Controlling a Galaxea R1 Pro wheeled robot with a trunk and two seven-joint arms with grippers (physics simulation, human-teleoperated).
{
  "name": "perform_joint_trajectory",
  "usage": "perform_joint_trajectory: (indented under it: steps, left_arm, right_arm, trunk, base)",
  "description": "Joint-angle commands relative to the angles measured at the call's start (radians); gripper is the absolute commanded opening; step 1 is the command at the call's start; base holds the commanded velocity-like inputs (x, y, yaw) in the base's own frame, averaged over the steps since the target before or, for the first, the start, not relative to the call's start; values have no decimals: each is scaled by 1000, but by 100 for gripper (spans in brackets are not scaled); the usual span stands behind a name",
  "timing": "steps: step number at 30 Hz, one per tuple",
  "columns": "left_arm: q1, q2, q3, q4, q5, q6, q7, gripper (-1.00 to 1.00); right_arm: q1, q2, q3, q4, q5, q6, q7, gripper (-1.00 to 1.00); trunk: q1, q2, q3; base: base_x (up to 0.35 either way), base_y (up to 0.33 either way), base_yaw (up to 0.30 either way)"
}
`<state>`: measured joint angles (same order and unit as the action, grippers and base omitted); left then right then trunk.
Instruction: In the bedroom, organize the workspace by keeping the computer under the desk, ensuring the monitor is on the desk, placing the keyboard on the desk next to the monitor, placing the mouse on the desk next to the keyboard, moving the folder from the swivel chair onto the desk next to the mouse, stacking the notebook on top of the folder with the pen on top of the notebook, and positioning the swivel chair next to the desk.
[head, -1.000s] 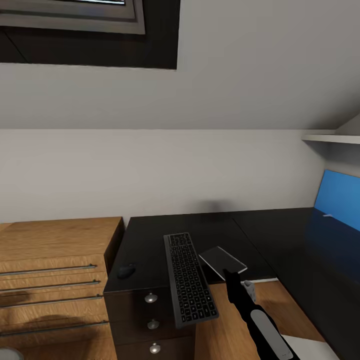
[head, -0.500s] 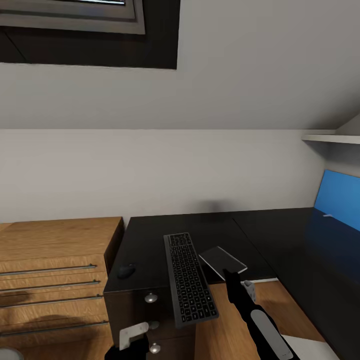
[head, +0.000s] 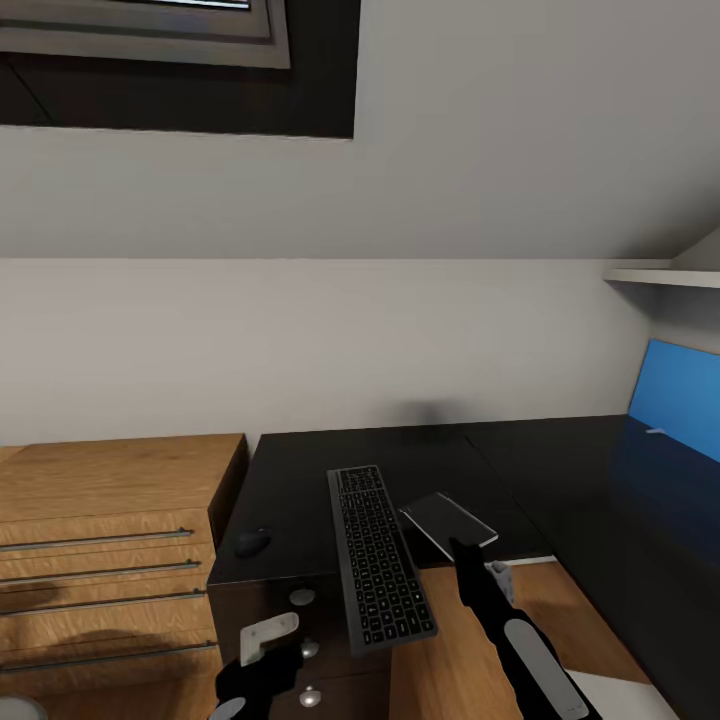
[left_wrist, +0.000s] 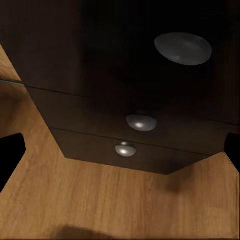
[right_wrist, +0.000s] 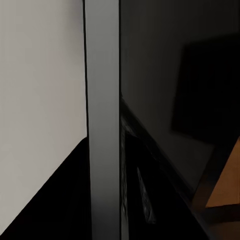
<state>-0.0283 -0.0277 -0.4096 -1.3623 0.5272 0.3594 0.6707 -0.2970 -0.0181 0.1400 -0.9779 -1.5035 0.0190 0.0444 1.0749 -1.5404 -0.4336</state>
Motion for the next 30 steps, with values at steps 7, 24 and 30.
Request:
perform_joint_trajectory:
  steps: [7,24,30]
  left_arm:
    - [-1,3,-2,-2,32,5,7,100]
    - [8,3,-2,2,36,5,9,100]
    - [8,3,-2,2,36,5,9,100]
  right_arm:
    - [-1,-2,-47,1,-11,2,3,-100]
    - [-1,-2,-90,20,-11,3,7,-100]
    - [-1,-2,-89,21,-10,3,7,-100]
  trunk:
    - [8,-15,-7]
    - [73,-134,-61]
    - [96,-176,-79]
  base:
    - [0,0,0]
    - [0,0,0]
    - [0,0,0]
